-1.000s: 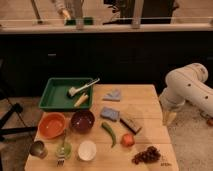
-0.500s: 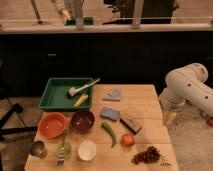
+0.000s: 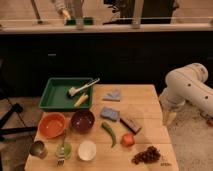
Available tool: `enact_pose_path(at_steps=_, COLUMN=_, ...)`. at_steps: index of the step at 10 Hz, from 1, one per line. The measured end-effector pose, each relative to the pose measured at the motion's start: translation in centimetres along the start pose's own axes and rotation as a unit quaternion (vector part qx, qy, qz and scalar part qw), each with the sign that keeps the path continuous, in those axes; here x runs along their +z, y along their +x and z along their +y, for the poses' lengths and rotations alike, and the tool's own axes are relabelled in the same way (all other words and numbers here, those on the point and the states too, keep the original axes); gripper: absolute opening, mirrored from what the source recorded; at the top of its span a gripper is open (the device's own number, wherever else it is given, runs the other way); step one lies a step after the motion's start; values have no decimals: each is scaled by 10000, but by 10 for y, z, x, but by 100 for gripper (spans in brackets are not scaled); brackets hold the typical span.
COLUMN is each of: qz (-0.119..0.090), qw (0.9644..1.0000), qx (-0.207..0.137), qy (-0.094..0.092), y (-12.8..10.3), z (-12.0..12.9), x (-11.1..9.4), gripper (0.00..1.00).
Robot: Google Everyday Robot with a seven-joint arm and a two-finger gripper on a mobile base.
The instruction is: Place pepper in purple bowl
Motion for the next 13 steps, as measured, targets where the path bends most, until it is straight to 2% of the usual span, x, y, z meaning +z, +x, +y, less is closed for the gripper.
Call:
enact_pose_path(at_steps=10, qz=-17, qw=10000, qx=46, qy=-22, y=-2, z=1, x=2, gripper=80)
enact_pose_path(at_steps=11, qz=-21, qw=9999, qx=99, qy=-88, y=-9, z=7, x=6, gripper=80)
enact_pose_path(at_steps=13, qz=-74, qw=9997, qx=182, qy=-162, y=-41, z=18, x=16, gripper=80)
